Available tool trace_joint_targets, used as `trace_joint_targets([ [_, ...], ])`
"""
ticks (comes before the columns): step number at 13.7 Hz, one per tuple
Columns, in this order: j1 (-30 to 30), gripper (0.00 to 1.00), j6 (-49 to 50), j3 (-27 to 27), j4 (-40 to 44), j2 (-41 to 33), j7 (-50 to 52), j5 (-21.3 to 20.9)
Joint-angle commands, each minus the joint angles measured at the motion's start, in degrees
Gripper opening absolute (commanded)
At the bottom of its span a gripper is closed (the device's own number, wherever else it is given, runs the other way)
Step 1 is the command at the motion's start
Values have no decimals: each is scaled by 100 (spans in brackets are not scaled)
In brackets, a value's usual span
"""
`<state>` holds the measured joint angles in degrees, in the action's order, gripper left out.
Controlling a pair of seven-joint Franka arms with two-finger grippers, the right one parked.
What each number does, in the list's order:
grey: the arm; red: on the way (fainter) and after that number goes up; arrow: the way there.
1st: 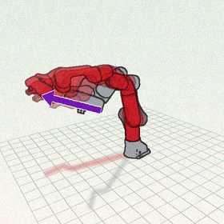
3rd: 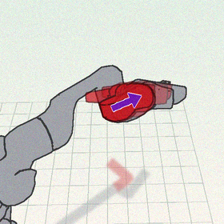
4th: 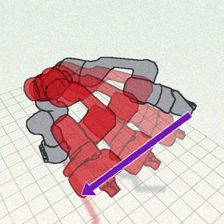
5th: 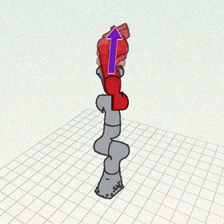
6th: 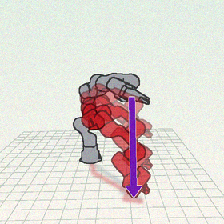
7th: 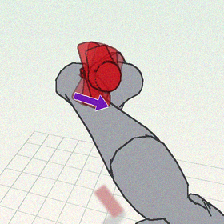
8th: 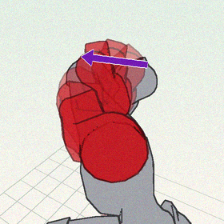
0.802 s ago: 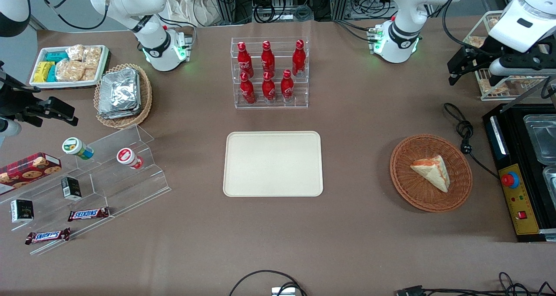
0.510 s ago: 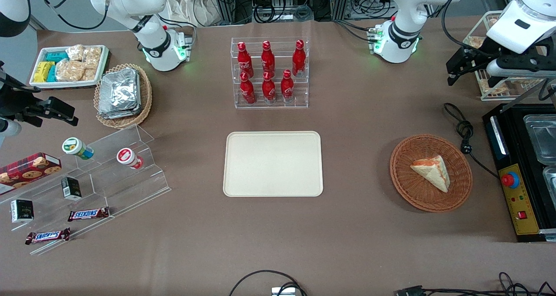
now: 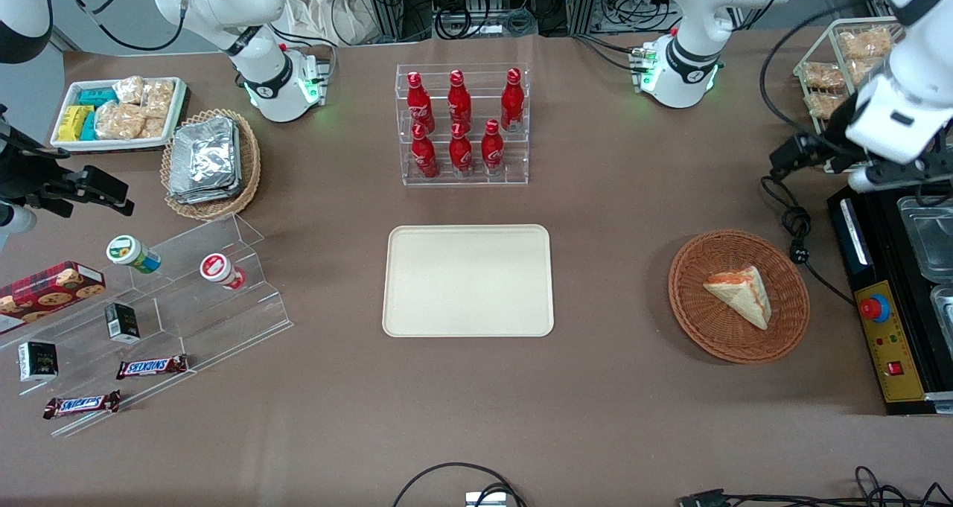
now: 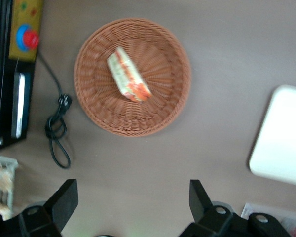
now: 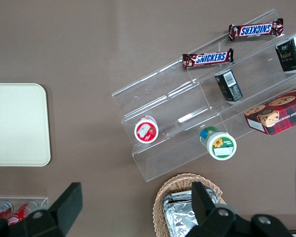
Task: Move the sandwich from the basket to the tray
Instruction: 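Move the left gripper over the wicker basket holding the sandwich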
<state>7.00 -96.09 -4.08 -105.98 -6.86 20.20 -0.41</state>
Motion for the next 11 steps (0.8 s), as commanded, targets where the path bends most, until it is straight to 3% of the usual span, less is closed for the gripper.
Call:
trace_joint_targets([
  [1,4,100,-190,-128,122,570,1219,-64],
  [6,21,100,-1253,-409,-71,1283,3066,-91],
  [11,21,100,-2350,-418,-597,1749,3570,-99],
])
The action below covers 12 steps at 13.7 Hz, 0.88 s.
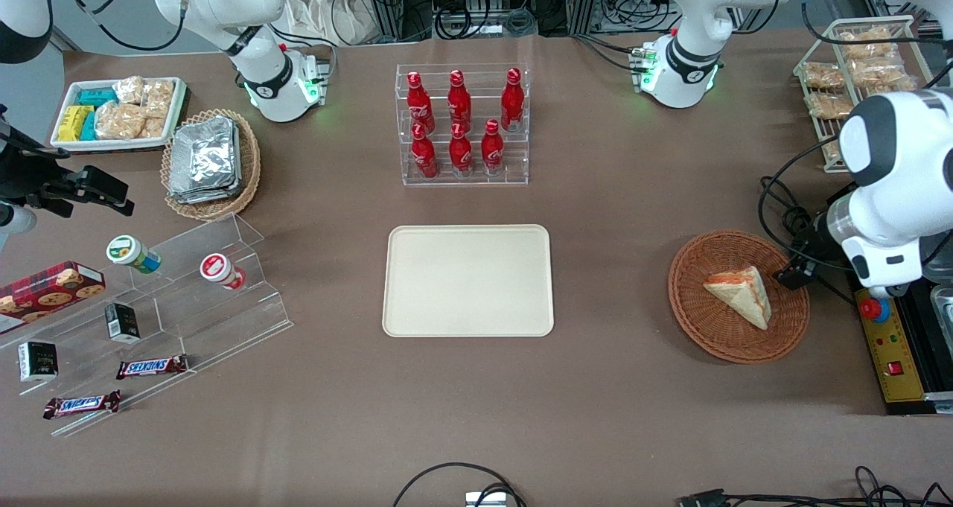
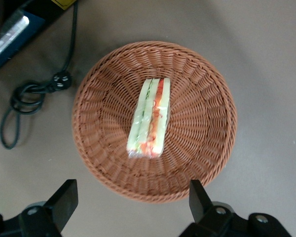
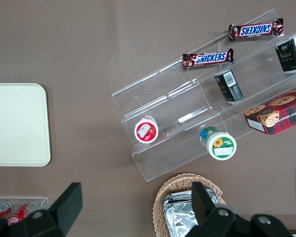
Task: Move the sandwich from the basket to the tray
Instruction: 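Lower the left gripper into the basket and grasp the wrapped sandwich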
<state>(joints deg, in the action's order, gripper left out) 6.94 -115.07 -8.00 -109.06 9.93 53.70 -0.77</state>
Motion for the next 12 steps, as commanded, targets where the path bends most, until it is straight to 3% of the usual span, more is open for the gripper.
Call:
trace_joint_targets([
  [1,26,100,-698,-78,-413,183,228,-64],
  [12,53,100,-2264,-131,-1038,913,368,7],
])
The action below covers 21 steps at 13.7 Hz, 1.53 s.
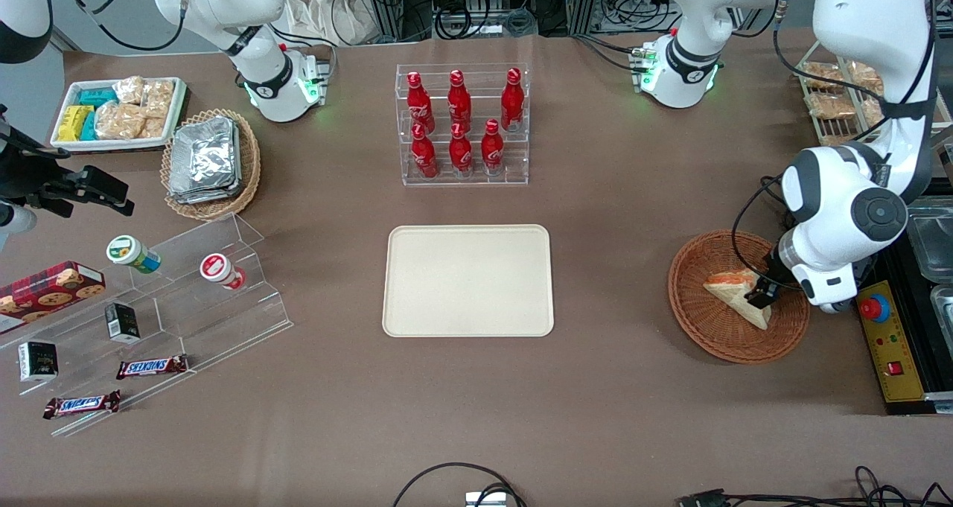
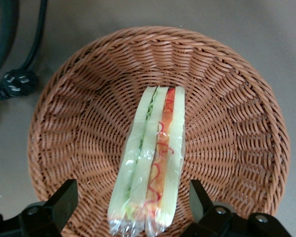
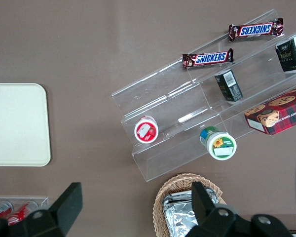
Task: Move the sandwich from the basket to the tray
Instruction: 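Lower the left gripper into the basket and grasp the wrapped sandwich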
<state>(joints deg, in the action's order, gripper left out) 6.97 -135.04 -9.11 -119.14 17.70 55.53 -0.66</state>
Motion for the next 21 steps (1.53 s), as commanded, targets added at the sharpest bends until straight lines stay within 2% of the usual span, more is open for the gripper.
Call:
trace_joint_targets([
  [1,50,100,-329,-21,-31,207,204,-4],
  [4,58,100,-418,-4,-22,322,274,5],
  [7,58,82,-426,23,-4,366,380,31],
  [8,58,67,-426,23,-4,375,380,40],
  [10,58,28,-418,32,-4,366,380,40],
  [12,58,1,-357,32,13,349,362,40],
  [15,67,0,45,285,118,-19,222,-152],
  [16,67,0,440,434,310,-134,213,-414],
  [19,58,0,2143,1137,1232,-310,99,-908],
  [21,-29,0,2997,1960,1760,-416,-382,-1224],
])
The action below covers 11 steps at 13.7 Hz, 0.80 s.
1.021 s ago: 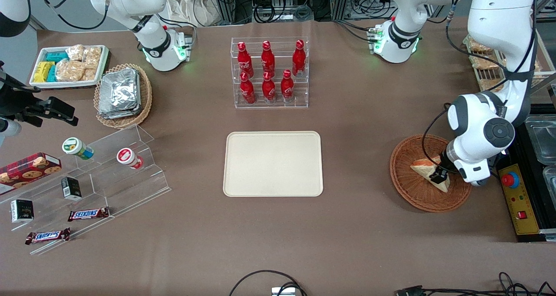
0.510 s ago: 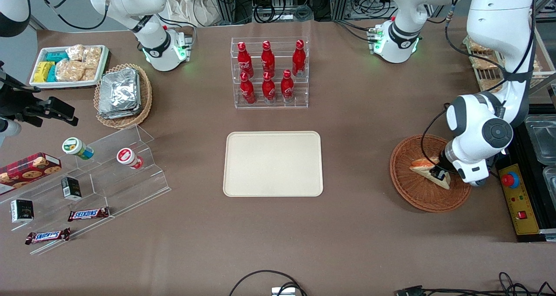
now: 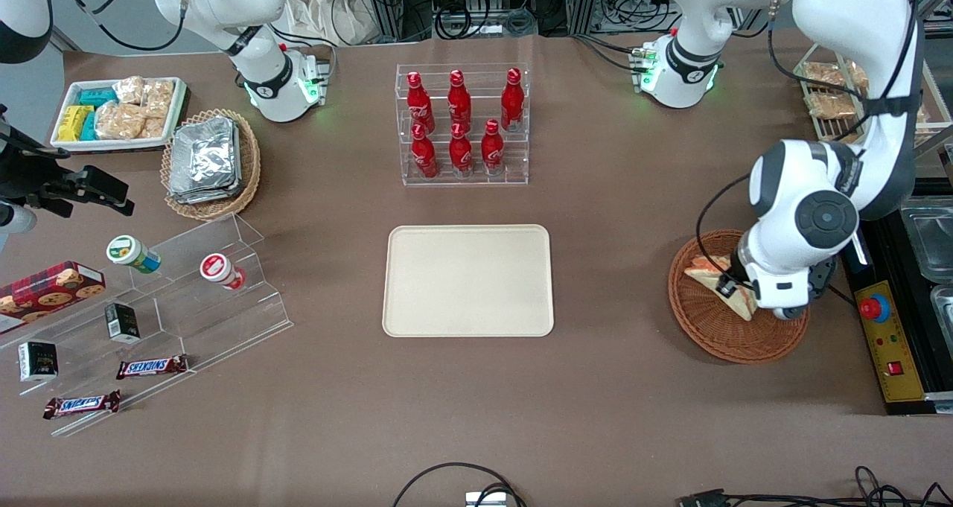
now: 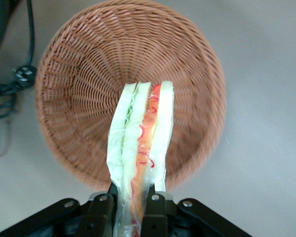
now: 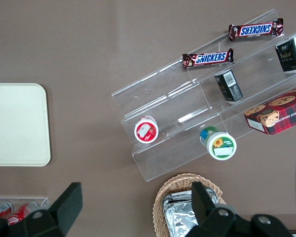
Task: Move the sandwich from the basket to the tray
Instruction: 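Lift the sandwich and carry it with the left gripper to the tray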
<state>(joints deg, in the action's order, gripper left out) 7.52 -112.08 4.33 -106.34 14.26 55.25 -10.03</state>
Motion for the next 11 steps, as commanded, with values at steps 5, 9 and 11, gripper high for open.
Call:
trace_joint_targets([
  [5,-23,0,749,2140,1202,373,-788,-219],
  [9,433,0,390,2450,1801,1665,-673,-333],
  [11,776,0,12,2441,2072,2236,-386,-779],
])
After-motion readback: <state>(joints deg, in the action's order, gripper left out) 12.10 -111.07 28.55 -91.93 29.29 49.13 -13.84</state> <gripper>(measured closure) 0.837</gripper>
